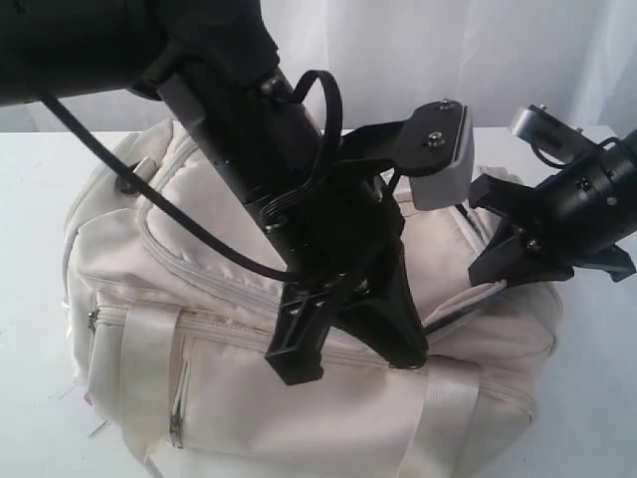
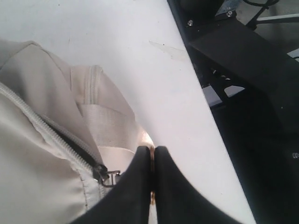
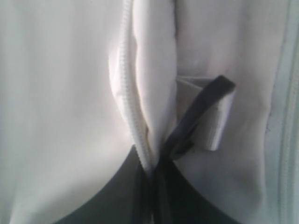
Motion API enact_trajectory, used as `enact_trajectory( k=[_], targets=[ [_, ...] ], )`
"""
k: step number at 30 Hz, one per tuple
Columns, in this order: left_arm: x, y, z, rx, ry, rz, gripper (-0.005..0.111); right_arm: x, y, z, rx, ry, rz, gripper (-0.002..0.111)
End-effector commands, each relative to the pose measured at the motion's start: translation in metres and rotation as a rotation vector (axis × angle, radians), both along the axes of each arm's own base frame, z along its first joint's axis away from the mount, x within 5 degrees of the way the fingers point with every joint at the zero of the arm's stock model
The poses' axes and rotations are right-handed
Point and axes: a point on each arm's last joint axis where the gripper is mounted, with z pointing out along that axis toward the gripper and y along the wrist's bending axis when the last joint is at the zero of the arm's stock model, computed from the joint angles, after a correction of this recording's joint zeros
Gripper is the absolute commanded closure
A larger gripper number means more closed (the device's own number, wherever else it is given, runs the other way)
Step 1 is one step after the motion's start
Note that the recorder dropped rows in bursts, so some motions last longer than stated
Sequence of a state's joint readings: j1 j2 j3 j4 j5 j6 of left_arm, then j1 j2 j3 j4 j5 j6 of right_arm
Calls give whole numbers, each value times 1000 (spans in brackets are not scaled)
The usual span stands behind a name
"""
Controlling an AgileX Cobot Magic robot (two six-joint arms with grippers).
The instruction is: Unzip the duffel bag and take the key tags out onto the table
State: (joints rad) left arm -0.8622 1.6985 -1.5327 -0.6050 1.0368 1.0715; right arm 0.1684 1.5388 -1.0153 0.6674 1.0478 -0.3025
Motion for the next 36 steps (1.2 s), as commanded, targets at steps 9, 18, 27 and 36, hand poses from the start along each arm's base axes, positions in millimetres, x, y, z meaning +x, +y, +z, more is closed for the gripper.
enact_trajectory(
  k=[9,18,27,36],
  targets=[
    [-19,11,4,67,123,-122,107,4,-5,5,-20,-54,-19,108],
    [-5,24,-8,289,7,0,107,4,-6,4,-32,-50,-27,108],
    [-7,22,-7,270,34,3,107,4,-7,4,-37,-48,-27,108],
    [-15,15,-1,182,135,-5,88,4,-7,4,-37,-47,-29,108]
  ],
)
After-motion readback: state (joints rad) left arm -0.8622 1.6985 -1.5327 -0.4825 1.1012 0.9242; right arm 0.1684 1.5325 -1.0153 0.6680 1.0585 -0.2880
